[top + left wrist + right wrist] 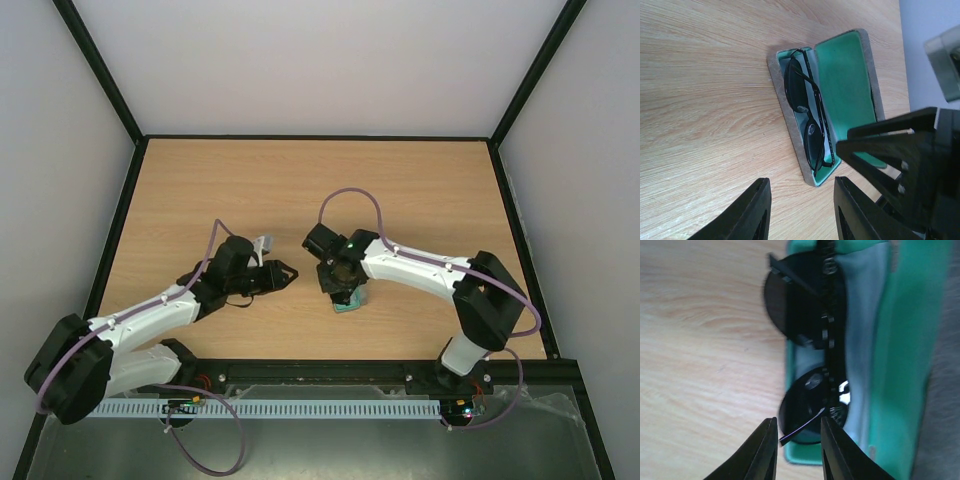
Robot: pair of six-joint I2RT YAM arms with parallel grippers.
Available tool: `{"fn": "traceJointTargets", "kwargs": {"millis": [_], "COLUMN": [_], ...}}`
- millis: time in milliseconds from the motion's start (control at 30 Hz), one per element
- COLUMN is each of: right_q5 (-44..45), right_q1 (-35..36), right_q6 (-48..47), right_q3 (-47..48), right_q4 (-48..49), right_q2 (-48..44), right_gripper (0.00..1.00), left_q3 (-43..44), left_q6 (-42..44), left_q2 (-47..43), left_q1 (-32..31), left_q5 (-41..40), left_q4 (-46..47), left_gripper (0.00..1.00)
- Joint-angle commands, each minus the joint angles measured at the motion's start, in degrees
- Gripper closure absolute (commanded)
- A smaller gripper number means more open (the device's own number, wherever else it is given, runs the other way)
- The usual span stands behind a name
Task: Organize the sunglasses
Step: Adjust the sunglasses in the sunglasses case.
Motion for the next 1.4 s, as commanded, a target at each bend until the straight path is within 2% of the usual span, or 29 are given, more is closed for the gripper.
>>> {"fn": "traceJointTargets", "kwargs": {"millis": [0,400,733,1167,1367], "right_q5": [2.3,2.3,6.2,5.4,6.5], "right_q1": [-3.0,-4.0,-4.0,-4.1,-3.9], "right_q6": [0.8,0.1,0.7,0.1,0.3], "right_q3": [-2.7,-5.1,-4.2,-3.8,-3.0], "right_q4": [1.9,7.0,5.4,6.2,5.2], "right_q2": [0.4,2.9,4.7,6.6,7.4], "right_gripper": [0.74,0.78,0.83,0.84,0.9], "left_q3": [-0.4,0.0,0.3,0.0,-0.1], "left_q6": [0.3,0.0,-0.2,-0.2,-0.3], "left_q2": [-1.4,0.4,2.8,3.4,3.5], "left_q1": [0.0,0.0,-0.7,-0.7,-0.7], "left_q5": [0.1,0.6,0.8,1.3,1.5], "left_q4": [-0.4,1.3,3.0,4.2,4.6], "left_gripper": [0.63,0.63,0.64,0.63,0.63]}}
